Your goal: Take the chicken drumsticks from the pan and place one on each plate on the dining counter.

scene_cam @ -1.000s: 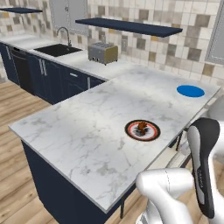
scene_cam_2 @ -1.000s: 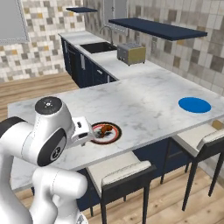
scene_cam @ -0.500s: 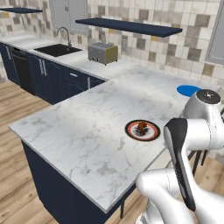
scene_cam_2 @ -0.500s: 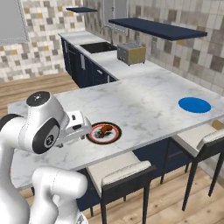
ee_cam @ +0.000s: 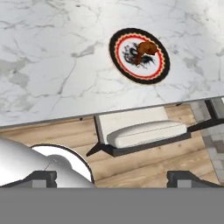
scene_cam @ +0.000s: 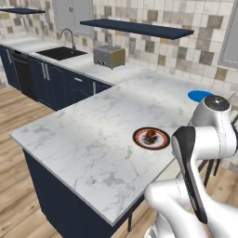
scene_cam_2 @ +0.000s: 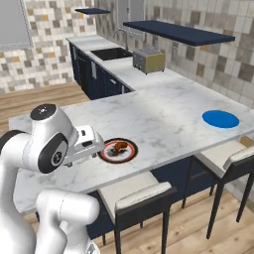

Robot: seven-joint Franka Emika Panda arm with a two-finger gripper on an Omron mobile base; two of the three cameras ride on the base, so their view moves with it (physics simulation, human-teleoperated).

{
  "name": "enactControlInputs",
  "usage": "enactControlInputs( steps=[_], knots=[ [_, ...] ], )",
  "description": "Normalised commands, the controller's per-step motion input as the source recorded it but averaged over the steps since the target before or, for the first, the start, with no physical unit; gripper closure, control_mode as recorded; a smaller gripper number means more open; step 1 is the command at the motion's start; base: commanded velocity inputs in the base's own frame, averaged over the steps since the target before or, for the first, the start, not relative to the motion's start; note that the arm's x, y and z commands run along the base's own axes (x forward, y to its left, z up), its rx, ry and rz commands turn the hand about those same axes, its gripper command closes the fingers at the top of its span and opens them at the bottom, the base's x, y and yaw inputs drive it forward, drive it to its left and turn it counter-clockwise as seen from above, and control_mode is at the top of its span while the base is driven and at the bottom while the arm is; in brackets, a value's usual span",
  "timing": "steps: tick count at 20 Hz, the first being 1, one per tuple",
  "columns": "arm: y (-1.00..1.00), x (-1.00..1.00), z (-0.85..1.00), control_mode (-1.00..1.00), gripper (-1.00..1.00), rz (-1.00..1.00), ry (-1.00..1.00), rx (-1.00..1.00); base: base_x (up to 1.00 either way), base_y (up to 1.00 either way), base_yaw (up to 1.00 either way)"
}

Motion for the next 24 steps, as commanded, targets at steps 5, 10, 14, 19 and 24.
enactControlInputs(
  steps=[5,10,14,19,24],
  knots=[
    [0.0,0.0,0.0,1.0,-1.0,0.0,0.0,0.0,-0.59,0.25,0.3],
    [0.0,0.0,0.0,1.0,-1.0,0.0,0.0,0.0,-0.69,0.25,0.62],
    [0.0,0.0,0.0,1.0,-1.0,0.0,0.0,0.0,-0.56,0.15,0.94],
    [0.0,0.0,0.0,1.0,-1.0,0.0,0.0,0.0,-0.25,0.05,1.0],
    [0.0,0.0,0.0,1.0,-1.0,0.0,0.0,0.0,-0.07,0.09,1.0]
  ],
)
